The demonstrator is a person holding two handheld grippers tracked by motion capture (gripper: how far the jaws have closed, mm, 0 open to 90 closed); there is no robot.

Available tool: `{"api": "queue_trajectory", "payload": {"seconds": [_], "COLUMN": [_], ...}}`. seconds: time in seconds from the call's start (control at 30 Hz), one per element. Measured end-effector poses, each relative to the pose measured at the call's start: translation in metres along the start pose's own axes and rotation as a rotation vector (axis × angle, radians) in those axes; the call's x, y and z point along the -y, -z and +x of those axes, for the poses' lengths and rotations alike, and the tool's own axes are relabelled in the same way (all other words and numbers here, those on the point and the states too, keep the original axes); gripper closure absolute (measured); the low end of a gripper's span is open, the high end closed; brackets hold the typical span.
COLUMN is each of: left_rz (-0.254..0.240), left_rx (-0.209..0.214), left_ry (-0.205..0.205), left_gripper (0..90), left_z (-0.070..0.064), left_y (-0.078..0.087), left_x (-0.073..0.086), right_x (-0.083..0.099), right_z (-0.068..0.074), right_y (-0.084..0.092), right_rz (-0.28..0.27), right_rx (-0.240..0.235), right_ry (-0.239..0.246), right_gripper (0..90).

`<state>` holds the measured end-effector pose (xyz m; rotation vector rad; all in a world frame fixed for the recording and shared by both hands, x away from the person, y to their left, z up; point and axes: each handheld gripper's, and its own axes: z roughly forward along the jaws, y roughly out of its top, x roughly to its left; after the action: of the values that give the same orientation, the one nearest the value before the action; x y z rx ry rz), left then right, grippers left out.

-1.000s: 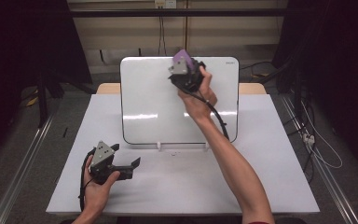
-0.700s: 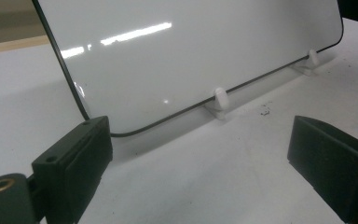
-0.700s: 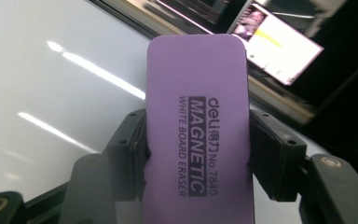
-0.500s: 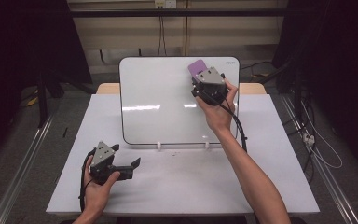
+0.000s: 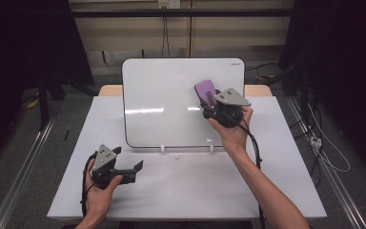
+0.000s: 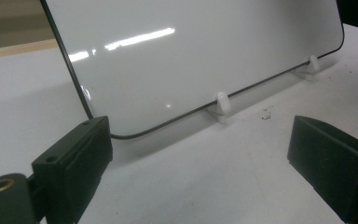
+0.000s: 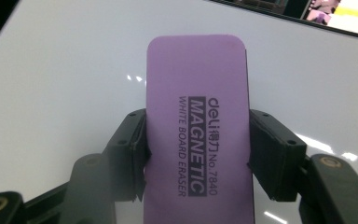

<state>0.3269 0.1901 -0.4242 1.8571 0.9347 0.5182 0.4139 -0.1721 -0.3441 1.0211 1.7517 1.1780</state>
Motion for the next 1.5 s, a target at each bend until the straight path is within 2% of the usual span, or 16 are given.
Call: {"api": "queue_trajectory", "payload": {"seconds": [0.4, 0.63, 0.83, 1.13, 1.3, 1.47, 1.5], "left_rz": [0.000, -0.022, -0.038, -0.074, -0.068, -0.055, -0.063], "left_rx": [-0.004, 0.004, -0.024, 0.038, 0.105, 0.188, 0.184], "left_ry": [0.011, 0.049, 0.030, 0.038, 0.038, 0.067, 0.065], "left_gripper": [6.4, 5.5, 5.4, 6.7, 6.7, 7.1, 7.1], "left_z": [-0.001, -0.001, -0.003, -0.012, -0.021, -0.034, -0.037], "left_y": [0.000, 0.005, 0.005, 0.003, -0.002, -0.009, -0.010], "left_x": [0.000, -0.005, -0.006, -0.010, -0.025, -0.040, -0.042], "right_x": [0.033, 0.050, 0.062, 0.080, 0.083, 0.082, 0.083], "right_z": [0.008, 0.015, 0.025, 0.046, 0.054, 0.059, 0.061], "right_y": [0.018, 0.027, 0.033, 0.037, 0.040, 0.042, 0.043], "right_rz": [-0.016, -0.029, -0.027, -0.054, -0.075, -0.115, -0.118], "right_rx": [-0.123, -0.198, -0.246, -0.320, -0.347, -0.370, -0.374], "right_ry": [-0.070, -0.107, -0.127, -0.170, -0.163, -0.155, -0.159], "right_gripper": [41.8, 41.8, 41.8, 41.8, 41.8, 41.8, 41.8]}}
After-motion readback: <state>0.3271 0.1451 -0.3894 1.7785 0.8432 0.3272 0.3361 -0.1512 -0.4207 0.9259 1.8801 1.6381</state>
